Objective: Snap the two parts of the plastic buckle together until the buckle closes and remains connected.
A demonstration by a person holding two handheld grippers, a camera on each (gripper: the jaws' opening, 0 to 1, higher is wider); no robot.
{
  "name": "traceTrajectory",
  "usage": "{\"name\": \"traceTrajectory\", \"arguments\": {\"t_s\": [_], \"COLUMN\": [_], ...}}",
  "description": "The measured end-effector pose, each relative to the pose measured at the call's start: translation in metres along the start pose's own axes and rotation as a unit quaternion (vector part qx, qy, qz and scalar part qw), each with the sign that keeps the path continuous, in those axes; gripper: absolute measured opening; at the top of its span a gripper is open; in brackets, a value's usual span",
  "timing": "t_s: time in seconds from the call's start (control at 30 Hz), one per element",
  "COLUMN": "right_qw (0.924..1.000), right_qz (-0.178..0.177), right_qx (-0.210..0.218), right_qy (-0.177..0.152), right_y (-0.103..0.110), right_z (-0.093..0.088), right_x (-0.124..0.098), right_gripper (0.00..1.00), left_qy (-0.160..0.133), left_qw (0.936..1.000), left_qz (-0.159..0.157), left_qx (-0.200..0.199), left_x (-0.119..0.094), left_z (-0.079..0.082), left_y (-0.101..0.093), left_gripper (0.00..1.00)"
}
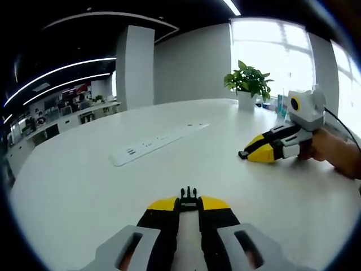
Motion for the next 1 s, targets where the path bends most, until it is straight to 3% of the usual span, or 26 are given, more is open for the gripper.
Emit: {"name": "traceTrajectory", "arguments": {"t_s": [0.23,1.0], "right_qw": [0.9998,0.9998], "right_qz": [0.018,0.02], "right_qx": [-0.009,-0.009], "right_qy": [-0.002,0.001], "right_y": [0.0089,0.01], "right_z": [-0.0005,0.0027], "right_x": [-0.0029,-0.0028], "right_gripper": [0.12,0.12], "left_qy": [-0.001,0.004], "left_qw": [0.9999,0.9996], "left_qz": [-0.002,-0.012], "left_qx": [0.013,0.026], "left_x": [0.0011,-0.0026], "left_z": [0.001,0.0], "left_y": [0.0025,-0.0053], "left_gripper": [0.13,0.12]}}
Point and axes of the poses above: the point that each gripper's makers call its tool centre point, and the gripper's own axes: x roughly forward along the fingers, y roughly to its left, z roughly out of its top, the point moved 2 cm from there along -x, roughly backward along the fingers, and after that the axes turned 10 degrees about -y, right-handed, at the moved point
